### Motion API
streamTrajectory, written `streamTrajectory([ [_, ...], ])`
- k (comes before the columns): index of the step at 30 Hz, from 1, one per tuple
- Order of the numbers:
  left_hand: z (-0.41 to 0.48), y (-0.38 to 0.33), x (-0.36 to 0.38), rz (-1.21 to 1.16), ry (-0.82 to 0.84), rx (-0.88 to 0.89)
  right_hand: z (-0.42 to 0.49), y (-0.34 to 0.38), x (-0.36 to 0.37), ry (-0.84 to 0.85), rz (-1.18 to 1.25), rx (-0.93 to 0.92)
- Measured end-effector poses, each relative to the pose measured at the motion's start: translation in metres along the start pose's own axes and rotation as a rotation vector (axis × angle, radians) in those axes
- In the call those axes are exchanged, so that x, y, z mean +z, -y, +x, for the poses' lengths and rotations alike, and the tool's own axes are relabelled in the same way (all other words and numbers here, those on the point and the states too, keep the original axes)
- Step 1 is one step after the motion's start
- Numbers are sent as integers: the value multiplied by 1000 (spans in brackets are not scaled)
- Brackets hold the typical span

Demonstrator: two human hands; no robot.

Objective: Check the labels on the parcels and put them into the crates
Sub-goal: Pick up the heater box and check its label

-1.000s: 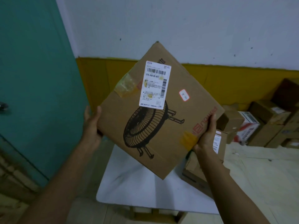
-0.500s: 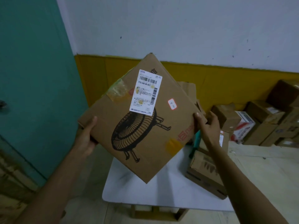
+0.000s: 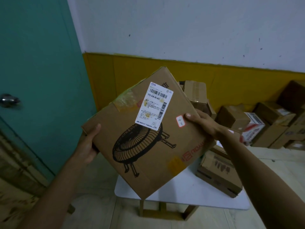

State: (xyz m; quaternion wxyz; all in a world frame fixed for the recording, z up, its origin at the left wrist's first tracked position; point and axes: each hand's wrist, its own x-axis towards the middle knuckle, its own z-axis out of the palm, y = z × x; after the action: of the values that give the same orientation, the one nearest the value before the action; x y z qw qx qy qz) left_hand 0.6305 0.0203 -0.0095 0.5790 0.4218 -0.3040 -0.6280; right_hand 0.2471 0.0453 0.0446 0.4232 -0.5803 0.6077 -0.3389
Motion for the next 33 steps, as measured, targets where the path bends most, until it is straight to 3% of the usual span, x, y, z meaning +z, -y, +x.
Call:
streamTrajectory([
  [4,-18,5,2,-18,-21,-33,-9,-17,1,-15,41,23],
  [8,-52,15,12,-121,-25,58,-19,-23,1,2,167,-44],
  [12,-110,50,20,25,-76,28,-27,-31,13,64,263,-96],
  [19,-224,76,-9,113,-435,39,-53,-37,55,466,255,-112],
  [25,-358,81,-47,87,-659,224,-92,1,124,845,259,-194],
  [33,-552,88,-81,43,-969,435,-214,57,251,1112,381,-116],
])
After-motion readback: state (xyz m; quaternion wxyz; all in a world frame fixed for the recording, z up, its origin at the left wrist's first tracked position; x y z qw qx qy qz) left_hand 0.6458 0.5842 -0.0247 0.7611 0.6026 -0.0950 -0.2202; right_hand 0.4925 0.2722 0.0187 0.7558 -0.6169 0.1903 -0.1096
